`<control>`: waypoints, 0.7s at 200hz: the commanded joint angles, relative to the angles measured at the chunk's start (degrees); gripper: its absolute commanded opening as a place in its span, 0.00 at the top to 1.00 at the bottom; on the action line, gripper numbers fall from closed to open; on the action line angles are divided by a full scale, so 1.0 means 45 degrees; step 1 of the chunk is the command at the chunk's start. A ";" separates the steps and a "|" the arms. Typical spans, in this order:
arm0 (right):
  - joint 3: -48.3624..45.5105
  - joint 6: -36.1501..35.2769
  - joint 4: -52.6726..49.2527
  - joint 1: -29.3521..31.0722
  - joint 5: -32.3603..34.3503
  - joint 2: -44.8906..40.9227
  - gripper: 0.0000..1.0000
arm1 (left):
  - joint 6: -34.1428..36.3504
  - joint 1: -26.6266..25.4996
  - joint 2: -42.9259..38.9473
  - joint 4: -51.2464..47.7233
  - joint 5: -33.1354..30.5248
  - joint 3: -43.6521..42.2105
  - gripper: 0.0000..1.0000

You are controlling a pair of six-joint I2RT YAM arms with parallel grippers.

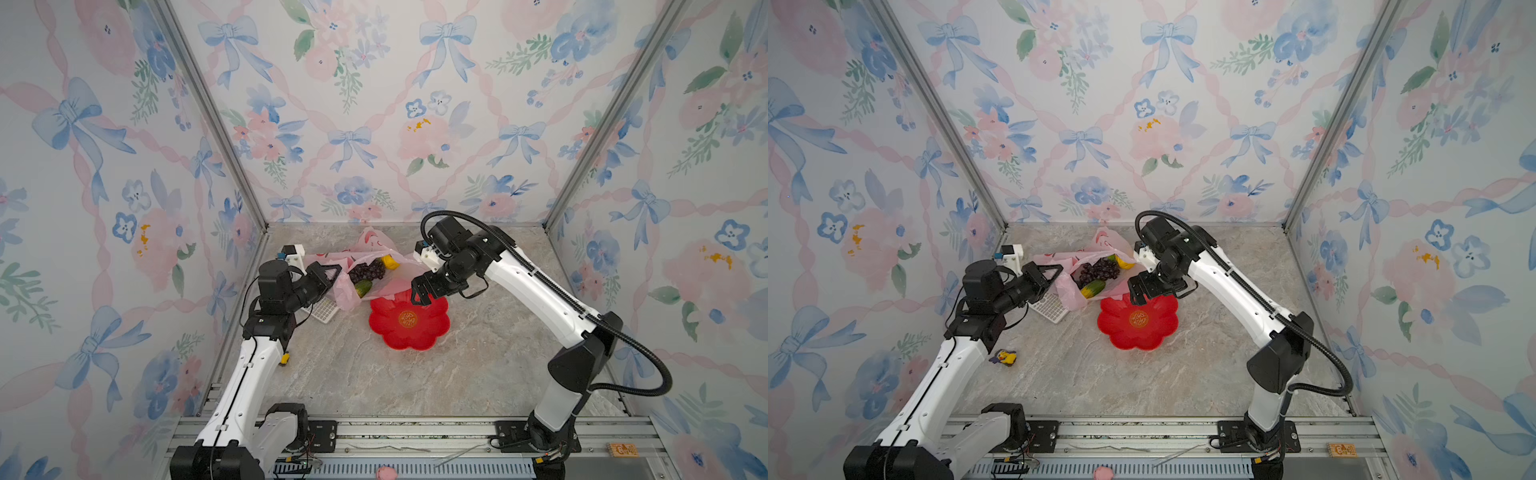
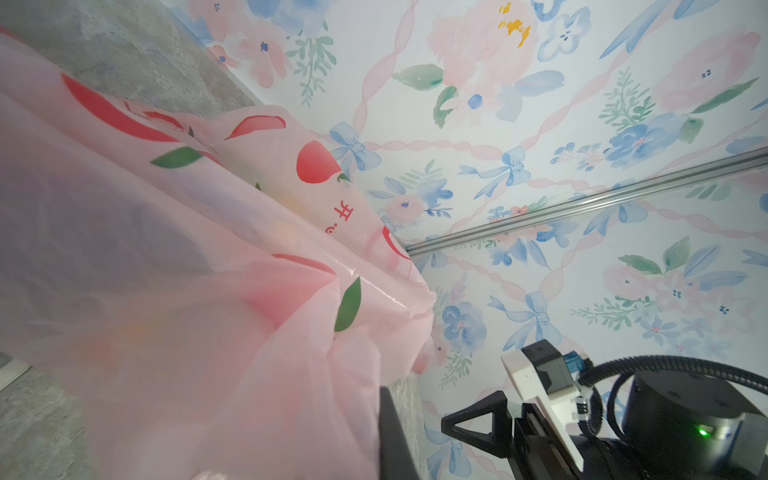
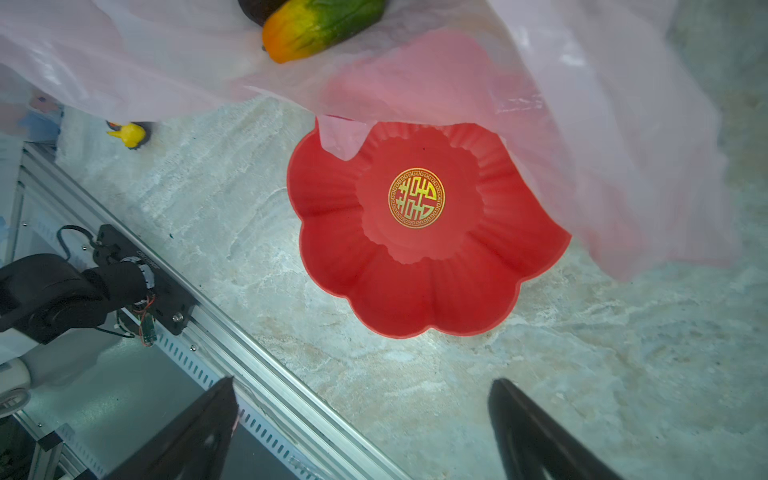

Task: Place the fruits into the plastic bag
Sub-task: 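Withdraw the right gripper from the bag and raise it above the bag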

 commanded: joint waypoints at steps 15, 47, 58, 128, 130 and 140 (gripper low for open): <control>-0.2735 0.1128 0.3983 -0.1498 -0.0338 -0.3076 0.04 | 0.0065 0.0075 -0.0140 -0.0049 0.0002 0.0090 1.00; -0.3539 0.1751 0.4874 -0.3595 -0.2246 -0.3352 0.04 | 0.0085 0.0076 -0.0147 -0.0060 0.0041 0.0107 1.00; -0.3351 0.1221 0.4631 -0.3833 -0.2643 -0.2868 0.04 | 0.0085 0.0072 -0.0162 -0.0052 0.0059 0.0109 1.00; -0.4431 -0.4360 0.6571 -0.2902 -0.0872 -0.1845 0.01 | 0.0099 0.0080 -0.0116 -0.0062 0.0156 0.0112 1.00; -0.4531 -0.4517 0.6727 -0.2865 -0.0830 -0.1863 0.01 | 0.0088 0.0072 -0.0118 -0.0062 0.0158 0.0116 1.00; -0.4976 -0.5495 0.7404 -0.2633 -0.0592 -0.1927 0.01 | 0.0101 0.0075 -0.0096 -0.0061 0.0167 0.0129 1.00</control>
